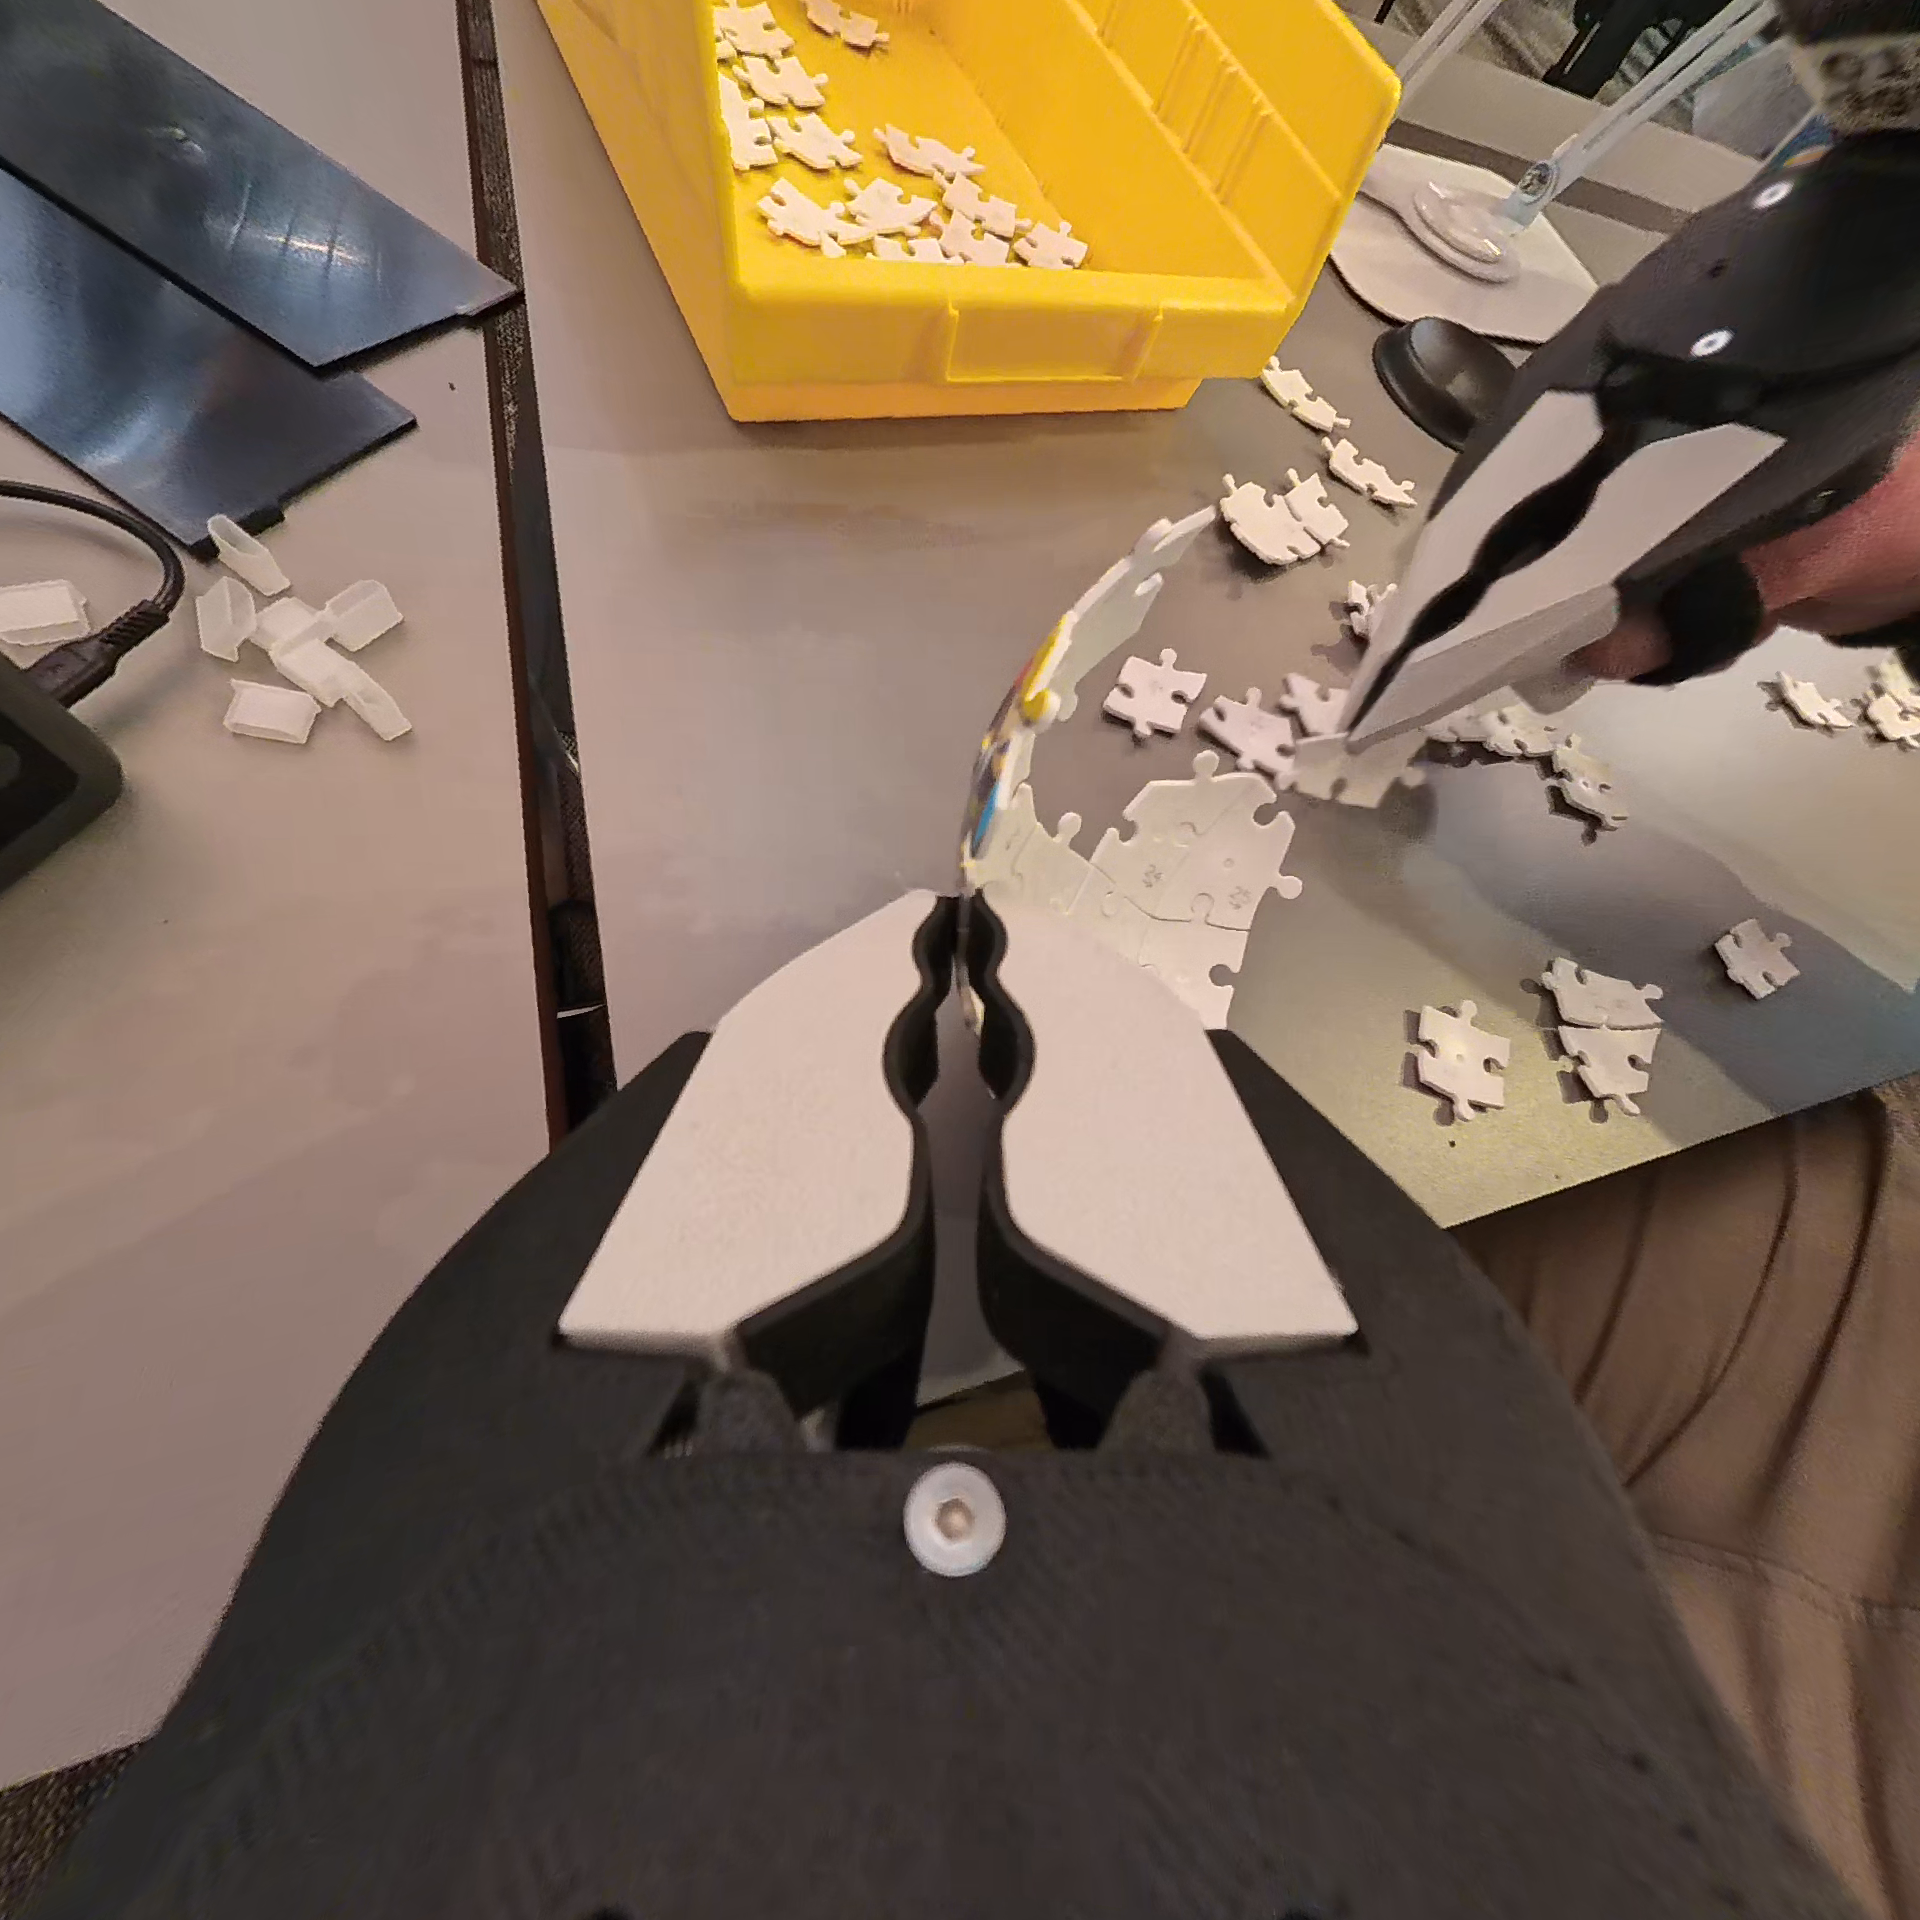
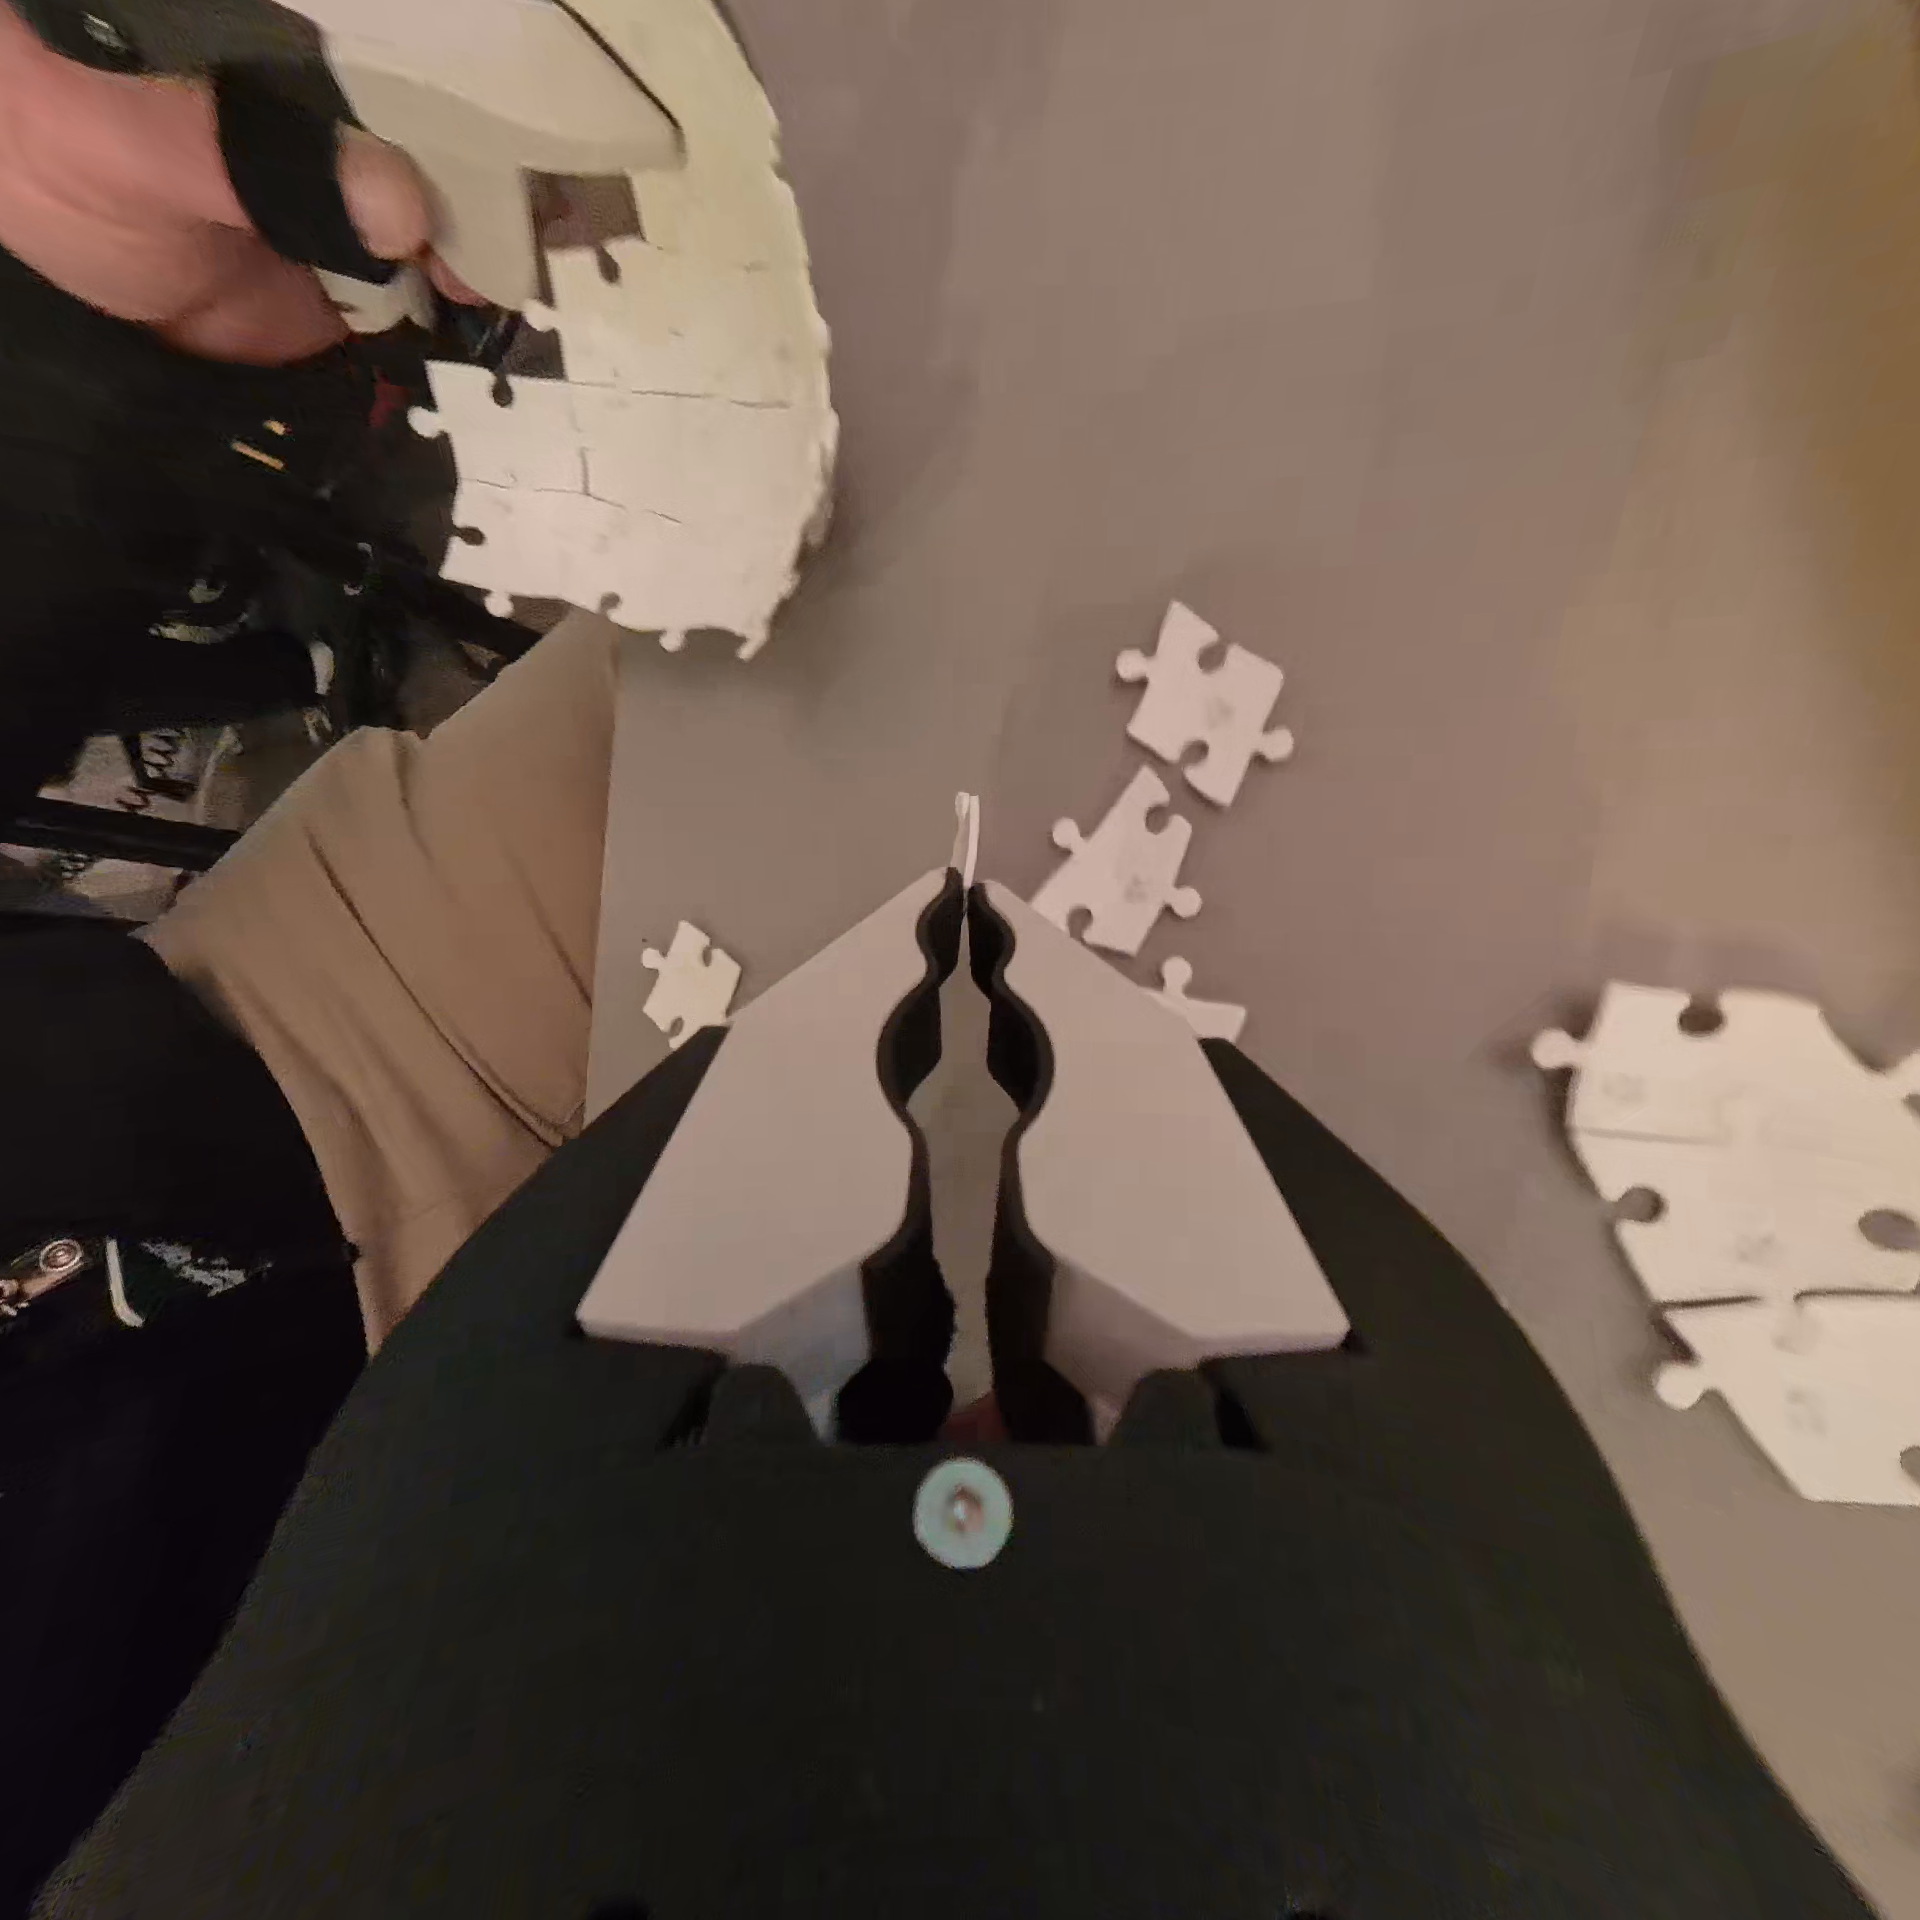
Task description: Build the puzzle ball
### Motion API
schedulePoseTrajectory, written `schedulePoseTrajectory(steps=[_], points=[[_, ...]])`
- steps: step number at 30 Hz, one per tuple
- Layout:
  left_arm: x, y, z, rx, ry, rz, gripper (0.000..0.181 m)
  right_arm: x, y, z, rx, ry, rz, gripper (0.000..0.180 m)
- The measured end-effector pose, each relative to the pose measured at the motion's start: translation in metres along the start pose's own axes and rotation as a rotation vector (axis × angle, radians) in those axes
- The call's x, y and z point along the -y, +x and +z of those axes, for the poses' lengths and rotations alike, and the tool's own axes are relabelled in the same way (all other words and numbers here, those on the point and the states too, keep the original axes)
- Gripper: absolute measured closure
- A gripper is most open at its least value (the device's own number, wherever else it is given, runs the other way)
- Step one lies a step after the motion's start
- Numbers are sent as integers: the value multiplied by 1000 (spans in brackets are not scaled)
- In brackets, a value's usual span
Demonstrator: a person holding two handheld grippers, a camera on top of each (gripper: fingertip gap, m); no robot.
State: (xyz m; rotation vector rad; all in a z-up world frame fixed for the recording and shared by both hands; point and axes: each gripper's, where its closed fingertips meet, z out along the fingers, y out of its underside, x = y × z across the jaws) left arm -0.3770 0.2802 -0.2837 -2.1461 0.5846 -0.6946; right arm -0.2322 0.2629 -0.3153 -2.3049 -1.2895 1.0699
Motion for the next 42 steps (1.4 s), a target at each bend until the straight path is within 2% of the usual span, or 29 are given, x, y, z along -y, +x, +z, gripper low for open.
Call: schedulePoseTrajectory(steps=[5, 11, 14, 17, 24, 37, 42], points=[[-1, 1, 2, -7, -4, -3, 178, -14, 15, 7, -27, -44, 98, 180], [-1, 3, 3, -13, -7, -3, 178, -15, 16, 6, -34, -49, 77, 179], [-2, 3, 4, -15, -9, -3, 178, -17, 14, 3, -23, -61, 76, 173], [-3, 4, 5, -17, -12, -4, 179, -23, 14, 2, -51, -106, 42, 180], [-4, 6, 7, -22, -16, -3, 179, -29, 5, 4, -77, -138, -3, 180], [0, 7, 4, -20, -5, -1, 179, -34, 4, 0, -167, -174, -87, 162], [0, 6, 4, -20, -5, -1, 179, -36, -1, 5, -156, -191, -108, 163]])
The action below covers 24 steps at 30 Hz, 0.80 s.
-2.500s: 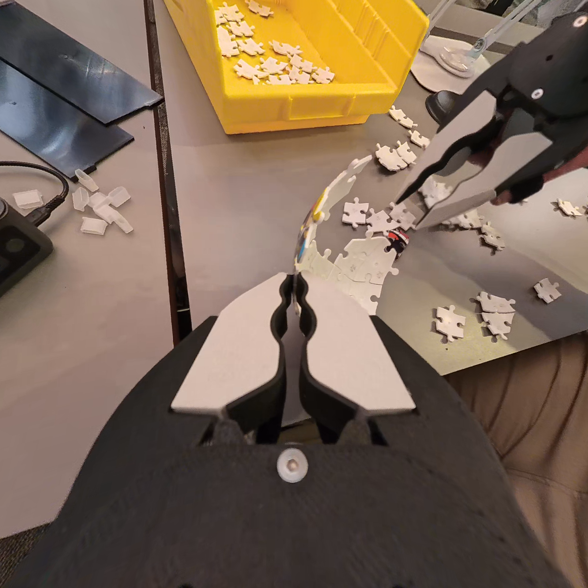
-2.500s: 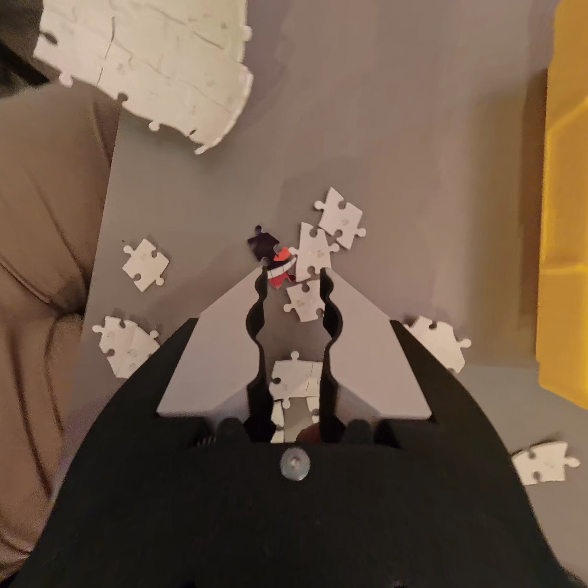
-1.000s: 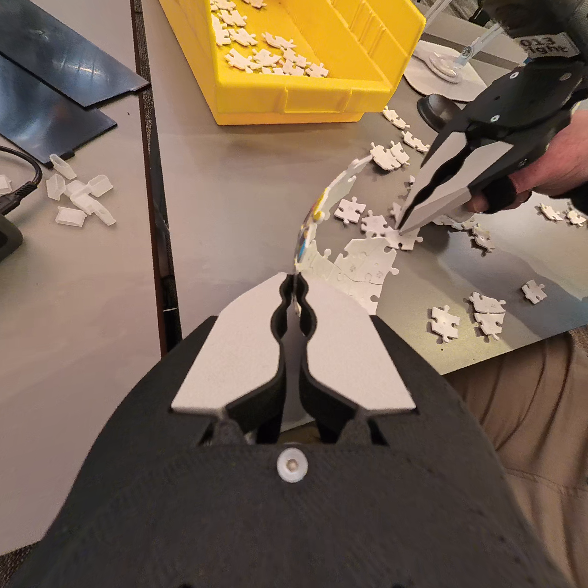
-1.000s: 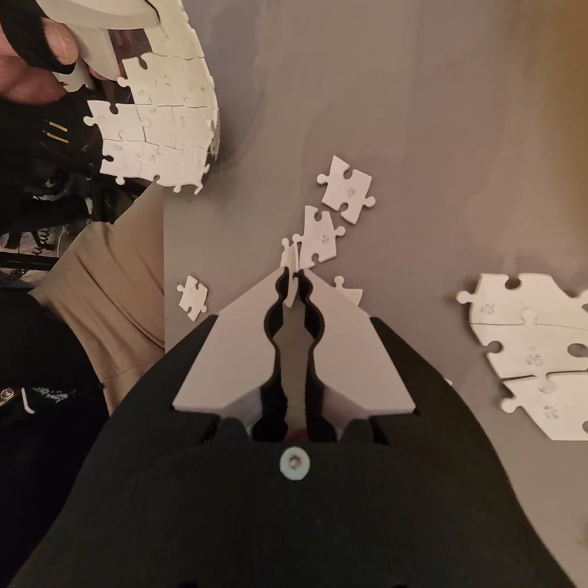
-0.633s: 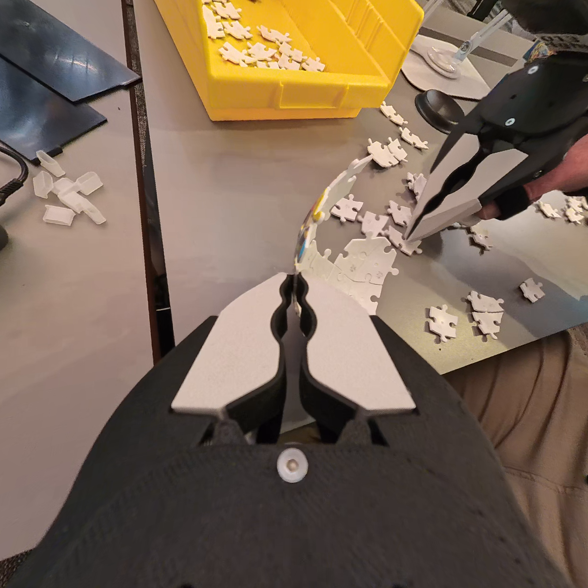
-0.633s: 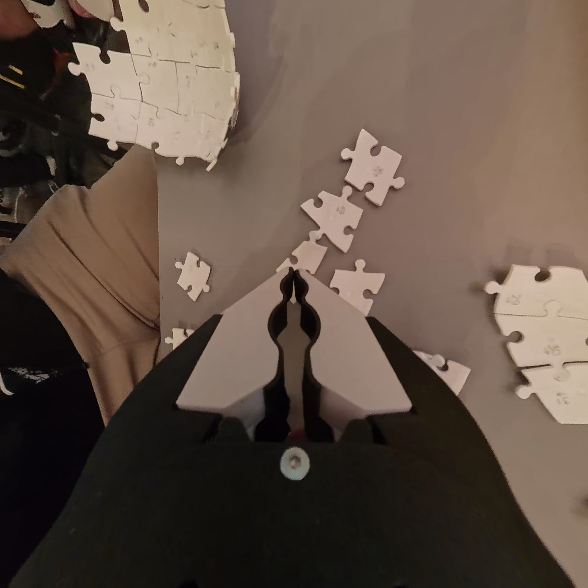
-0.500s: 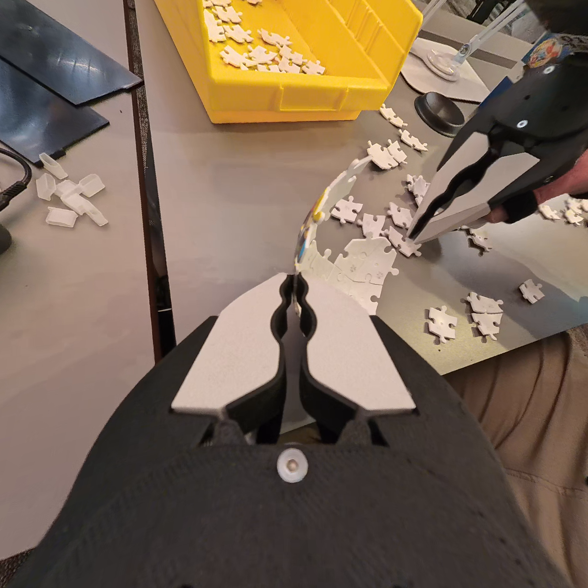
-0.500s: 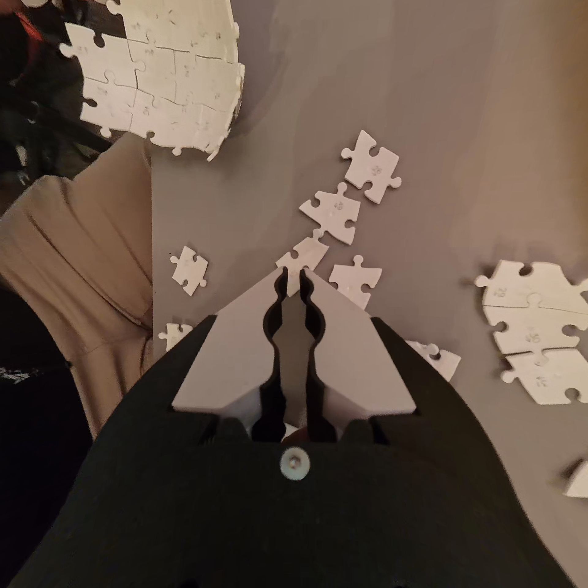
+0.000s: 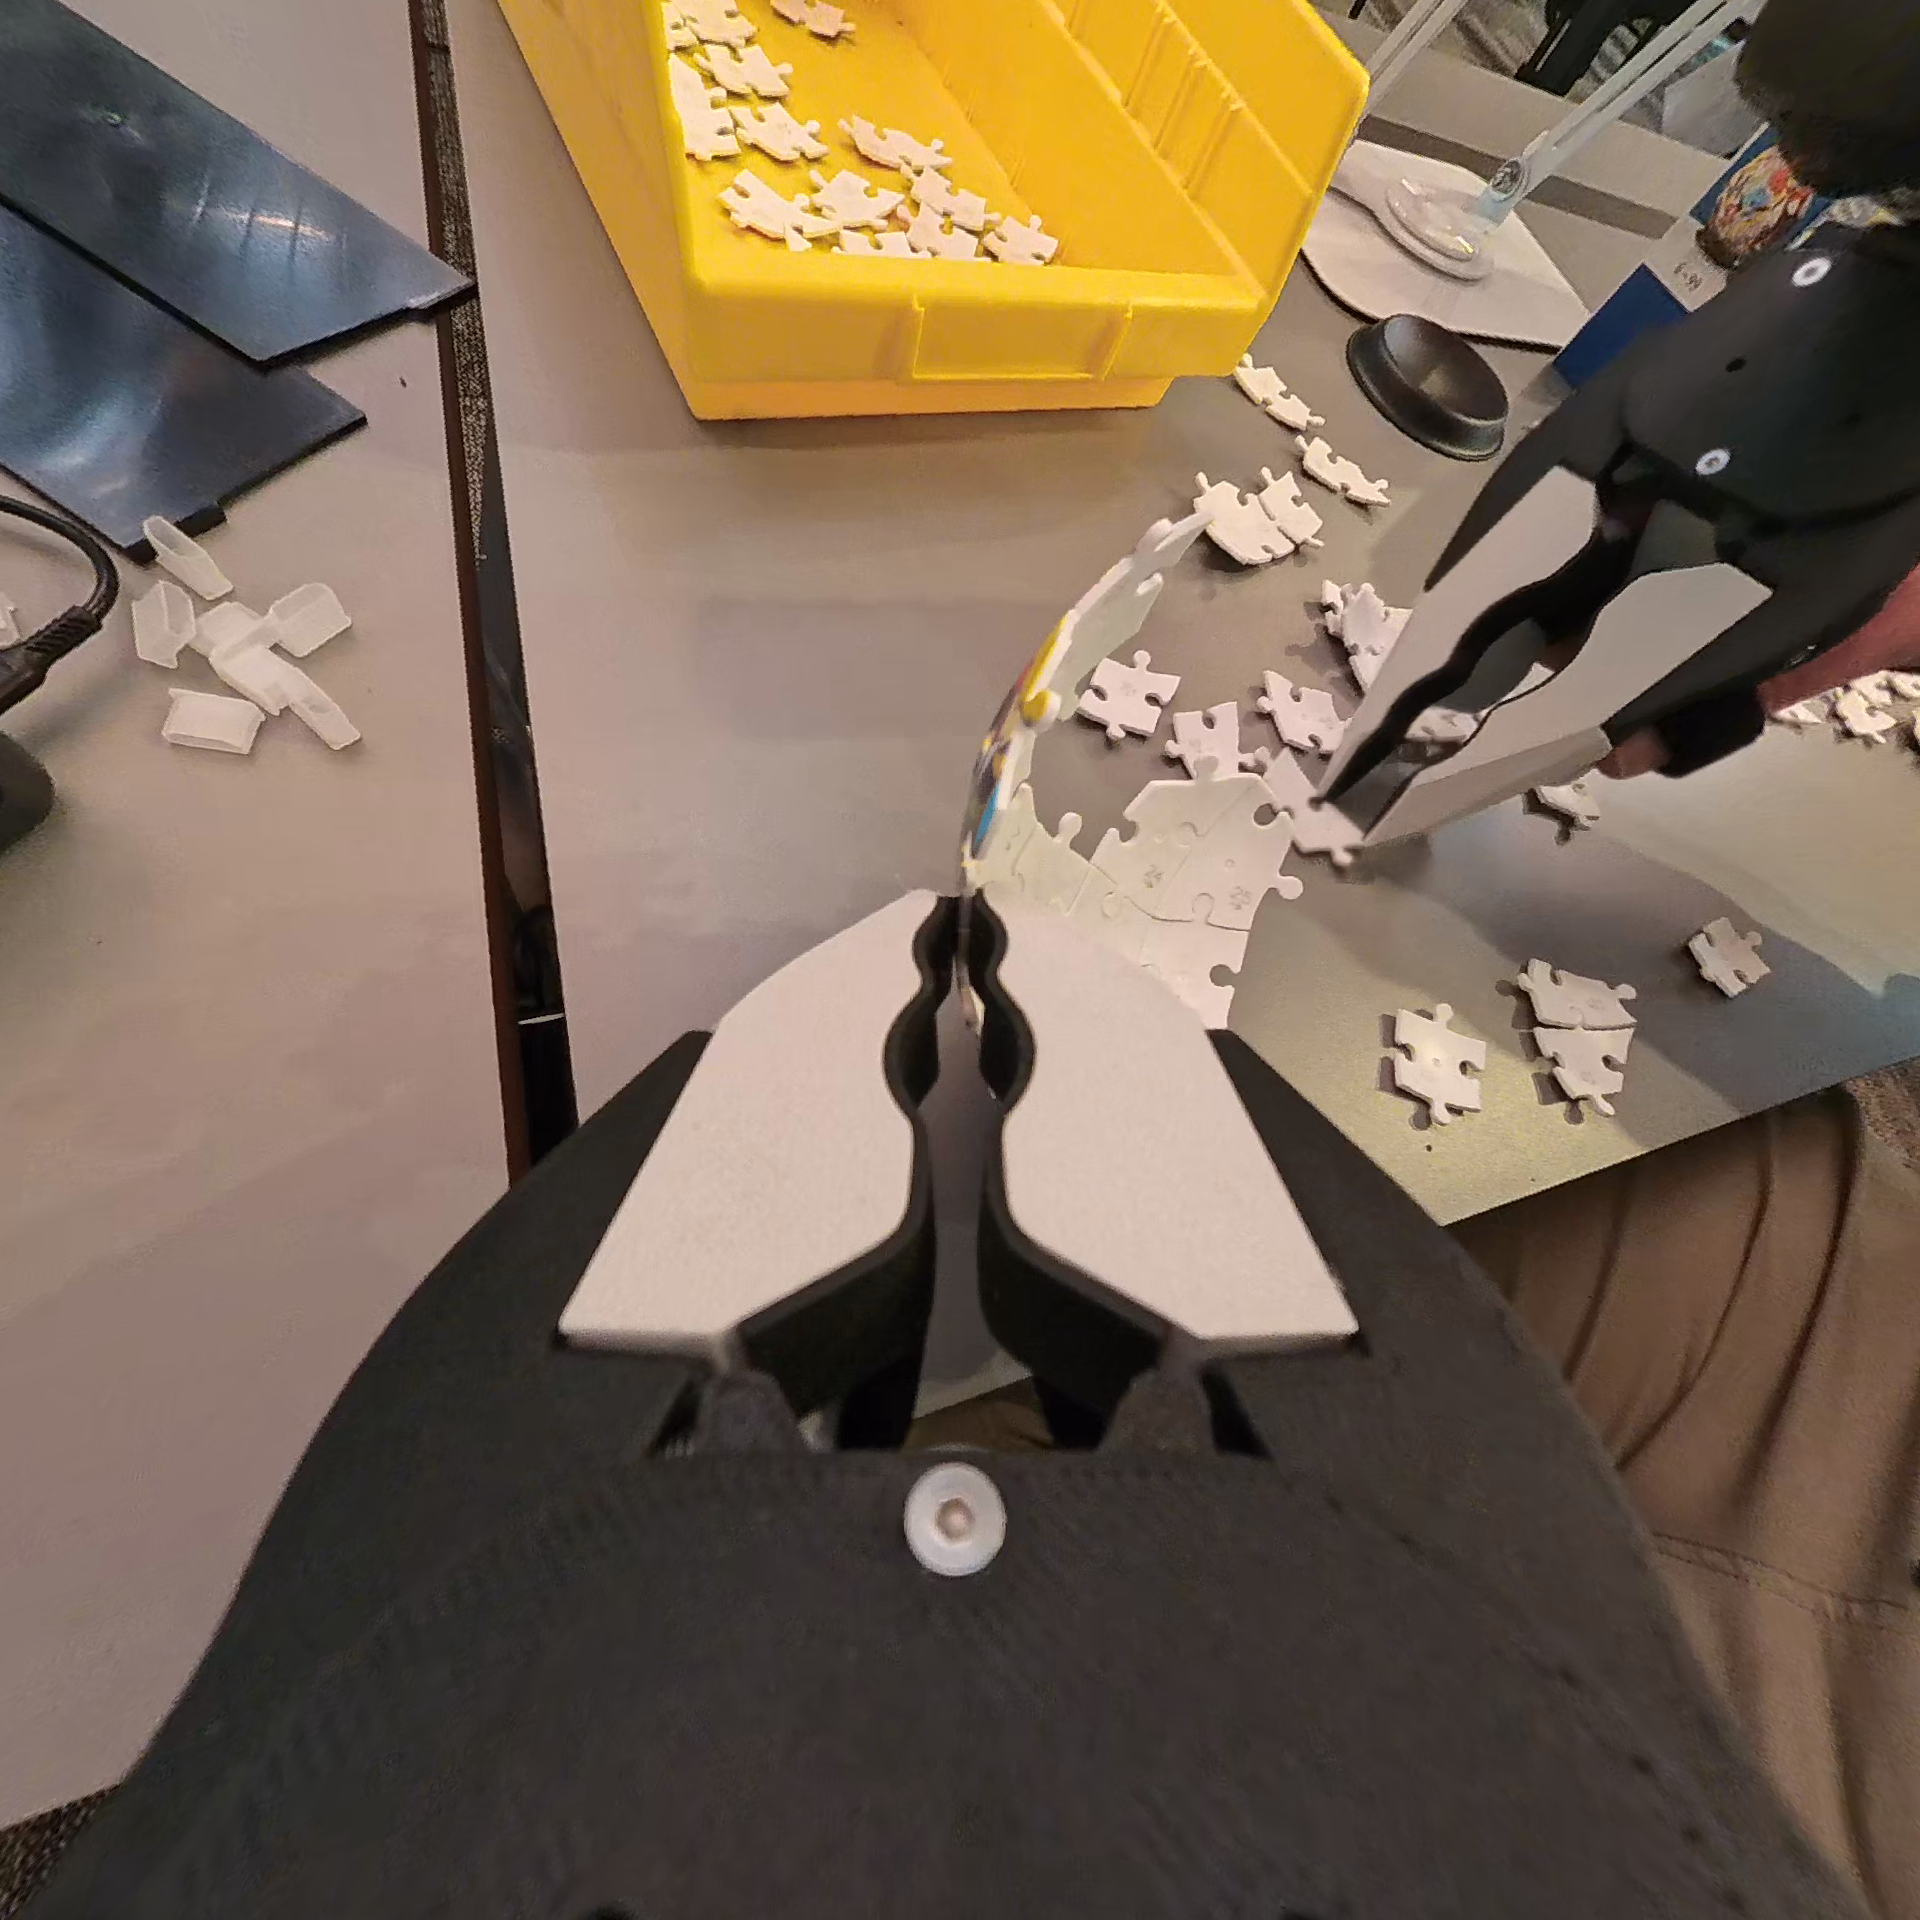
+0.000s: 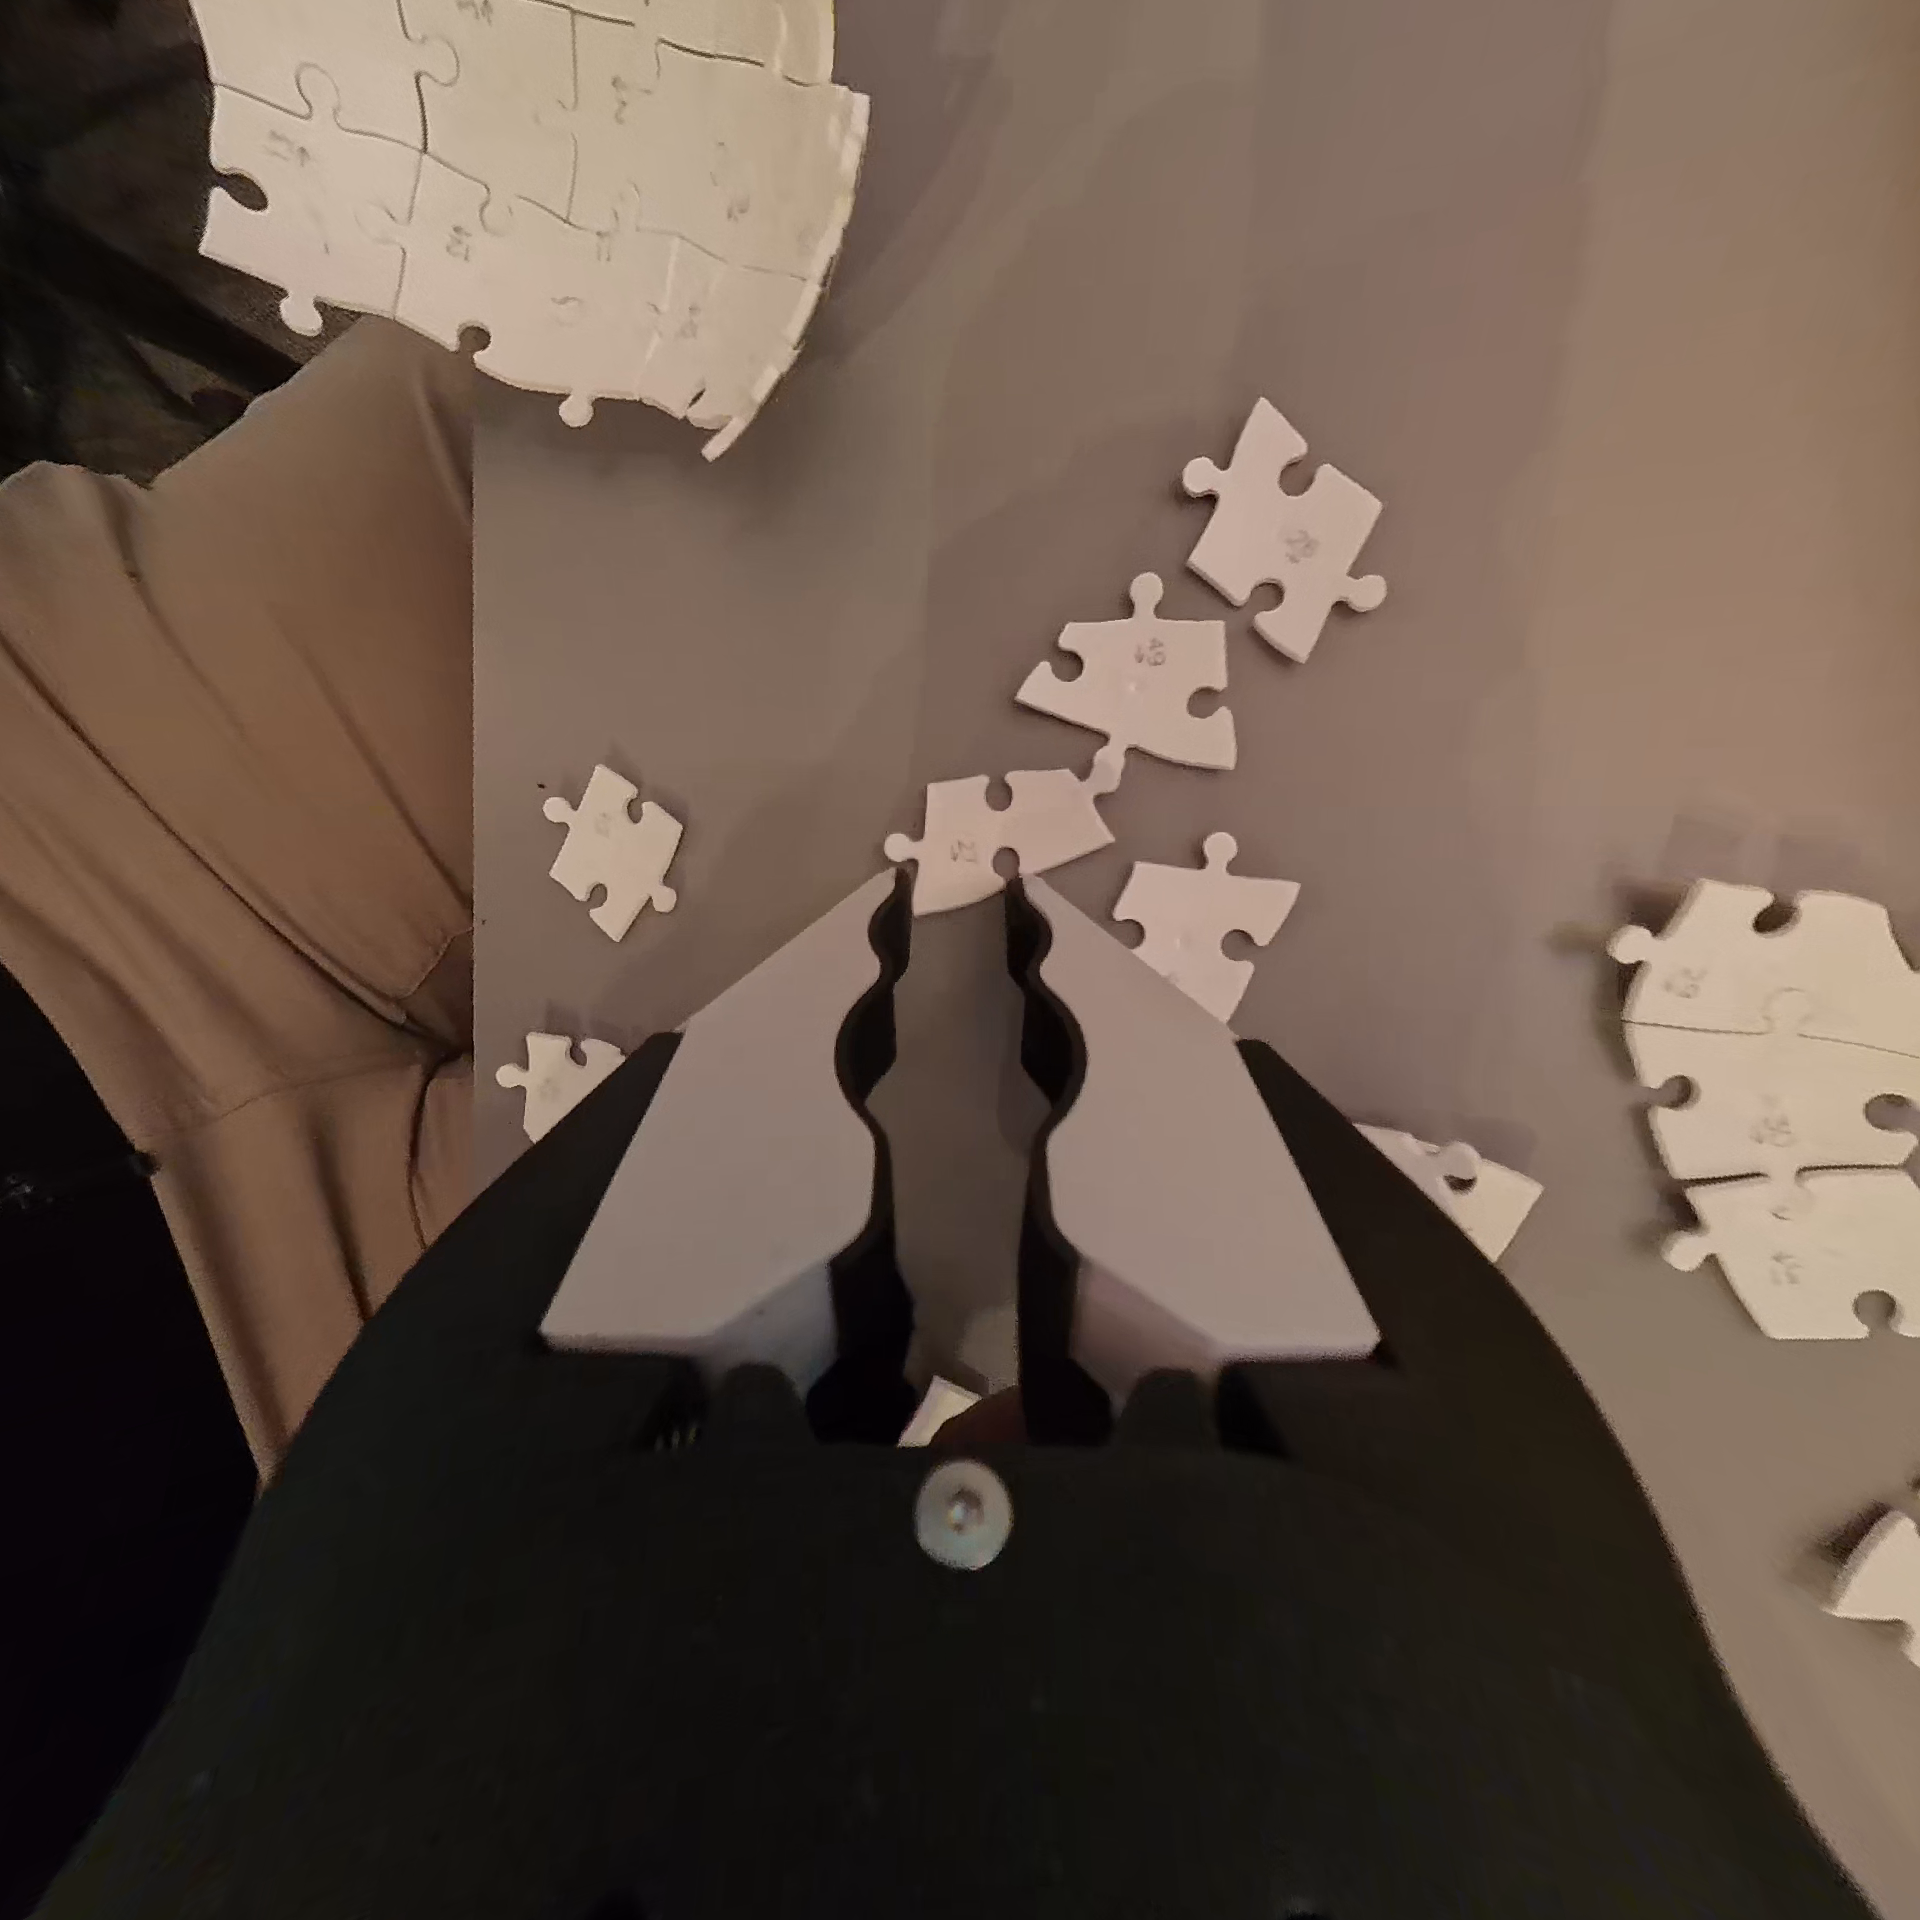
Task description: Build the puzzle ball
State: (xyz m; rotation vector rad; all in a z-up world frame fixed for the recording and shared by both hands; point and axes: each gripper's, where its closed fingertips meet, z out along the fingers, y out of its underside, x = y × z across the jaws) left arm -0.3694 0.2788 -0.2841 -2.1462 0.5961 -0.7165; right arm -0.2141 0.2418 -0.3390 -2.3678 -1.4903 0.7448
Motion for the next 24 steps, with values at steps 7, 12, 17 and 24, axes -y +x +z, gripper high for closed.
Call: schedulePoseTrajectory(steps=[7, 12, 17, 24], points=[[0, 2, 3, 2, -2, 1, 179, 2, 5, -6, -17, 25, 3, 161], [1, 5, 5, 1, -3, 6, 179, -1, -3, 1, -3, 5, -13, 165], [1, 4, 3, 7, -3, 7, 179, 4, -14, -5, 17, 25, -43, 162], [2, 4, 2, 7, -2, 9, 178, -8, -31, -10, 30, 4, -103, 160]])
